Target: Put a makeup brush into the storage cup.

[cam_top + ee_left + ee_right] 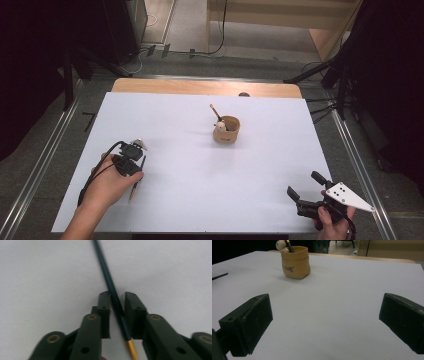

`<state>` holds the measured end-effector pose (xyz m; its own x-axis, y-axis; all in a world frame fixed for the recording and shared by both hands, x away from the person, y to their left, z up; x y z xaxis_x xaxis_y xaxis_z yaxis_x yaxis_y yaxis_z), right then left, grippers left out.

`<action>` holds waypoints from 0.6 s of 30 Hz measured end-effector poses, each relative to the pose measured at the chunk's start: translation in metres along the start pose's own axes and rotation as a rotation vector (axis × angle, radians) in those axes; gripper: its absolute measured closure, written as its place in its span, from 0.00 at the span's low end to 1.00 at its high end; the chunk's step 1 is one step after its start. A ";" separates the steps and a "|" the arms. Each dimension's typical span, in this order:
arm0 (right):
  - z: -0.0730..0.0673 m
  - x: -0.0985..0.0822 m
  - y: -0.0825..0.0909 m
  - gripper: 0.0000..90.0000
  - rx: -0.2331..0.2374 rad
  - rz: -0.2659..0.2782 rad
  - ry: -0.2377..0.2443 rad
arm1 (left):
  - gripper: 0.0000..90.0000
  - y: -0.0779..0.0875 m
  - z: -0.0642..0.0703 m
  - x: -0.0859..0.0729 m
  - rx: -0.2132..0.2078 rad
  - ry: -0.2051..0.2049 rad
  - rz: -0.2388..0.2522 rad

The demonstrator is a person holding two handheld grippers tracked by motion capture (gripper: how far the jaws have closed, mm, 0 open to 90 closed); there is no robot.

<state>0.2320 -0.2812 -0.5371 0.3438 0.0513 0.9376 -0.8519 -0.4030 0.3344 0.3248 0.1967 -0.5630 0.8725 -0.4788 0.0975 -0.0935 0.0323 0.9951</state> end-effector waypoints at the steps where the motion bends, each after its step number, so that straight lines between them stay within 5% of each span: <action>1: 0.000 0.000 0.000 0.00 0.000 -0.002 -0.001 | 0.94 0.000 0.000 0.000 -0.007 -0.003 -0.003; 8: -0.001 0.000 0.000 0.00 -0.001 -0.002 0.001 | 0.95 0.001 -0.001 -0.001 -0.020 -0.031 0.010; 18: -0.002 0.000 0.000 0.00 -0.004 -0.003 0.004 | 0.95 0.015 0.003 0.007 -0.071 -0.062 0.145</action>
<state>0.2316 -0.2796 -0.5375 0.3445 0.0562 0.9371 -0.8524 -0.3996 0.3373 0.3282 0.1915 -0.5473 0.8210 -0.5176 0.2411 -0.1800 0.1662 0.9695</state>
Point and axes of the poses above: each handheld gripper's, and its own axes: y roughly backward along the jaws, x roughly out of its top, z roughly to its right, the point moved 10 cm from there along -y, roughly forward along the jaws, and after that the axes turned 2 degrees about y, right-handed, at the moved point
